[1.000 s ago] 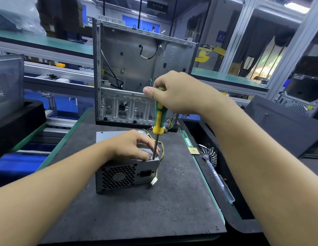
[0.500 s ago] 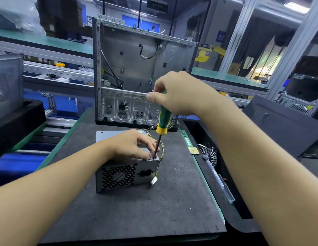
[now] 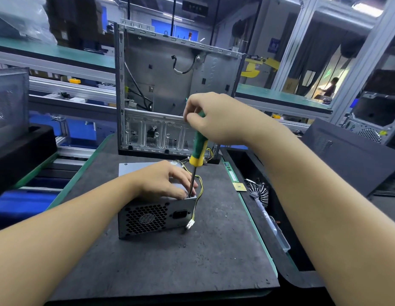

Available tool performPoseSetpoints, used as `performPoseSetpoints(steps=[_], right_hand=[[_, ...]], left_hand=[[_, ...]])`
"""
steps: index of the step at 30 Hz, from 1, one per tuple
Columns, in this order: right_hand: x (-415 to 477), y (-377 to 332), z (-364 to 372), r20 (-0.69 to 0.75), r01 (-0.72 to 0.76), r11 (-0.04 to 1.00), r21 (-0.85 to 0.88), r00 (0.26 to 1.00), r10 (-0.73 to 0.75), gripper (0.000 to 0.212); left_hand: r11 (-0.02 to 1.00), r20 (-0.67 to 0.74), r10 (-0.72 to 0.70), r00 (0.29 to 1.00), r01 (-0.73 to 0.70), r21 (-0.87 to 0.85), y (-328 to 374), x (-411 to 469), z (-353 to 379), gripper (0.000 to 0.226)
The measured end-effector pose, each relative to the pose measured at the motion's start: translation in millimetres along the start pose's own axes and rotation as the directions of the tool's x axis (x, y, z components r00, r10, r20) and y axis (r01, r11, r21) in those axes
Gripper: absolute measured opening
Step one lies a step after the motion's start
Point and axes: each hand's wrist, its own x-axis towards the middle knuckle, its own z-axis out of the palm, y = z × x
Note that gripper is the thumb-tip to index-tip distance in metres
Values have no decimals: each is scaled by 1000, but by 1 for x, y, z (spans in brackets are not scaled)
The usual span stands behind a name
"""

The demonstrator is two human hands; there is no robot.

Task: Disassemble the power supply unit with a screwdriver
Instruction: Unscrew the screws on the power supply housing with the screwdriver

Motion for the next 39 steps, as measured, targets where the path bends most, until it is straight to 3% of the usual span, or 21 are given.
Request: performPoseSetpoints(steps=[5,10,14,18,23,26,29,33,35,39], right_hand=[[-4,0,-4,87,13,997,81,996,-20,14],[0,3,5,-55,-84,994,-74,995,80,33],[-1,2,4,-52,-11,1000,15,999,12,14],[-4,-2,-3,39,-31,994,105,999,27,16],[-1,0,7,-90,-131,971,-200,989,115,30],[-1,1,4,-52,-46,997,-57,998,43,16],[-4,0,-1,33,-60,996,73,998,58,12],[-4,2,4,-43,-165,972,-168,986,160,25],[-3,3,7,-100,-216,956,-198,975,200,32],[-3,5,4,-53,-88,991,-101,995,83,19]], left_hand=[[999,-4,-34,999,34,5,-4,2,0,9],[999,-8,-34,999,34,1,-2,1,1,11],[999,-15,-34,999,34,-35,-1,0,1,28],[998,-15,-48,999,47,-34,-3,1,2,19],[994,-11,-61,998,59,-97,-3,0,0,33],[995,-3,-48,999,47,-92,-1,0,0,39],[995,-2,-44,999,43,-94,-1,1,0,40],[994,-6,-44,999,43,-105,-2,2,0,43],[995,-7,-41,999,40,-96,-3,2,-1,41],[996,7,-24,1000,25,-86,-2,1,-1,31]])
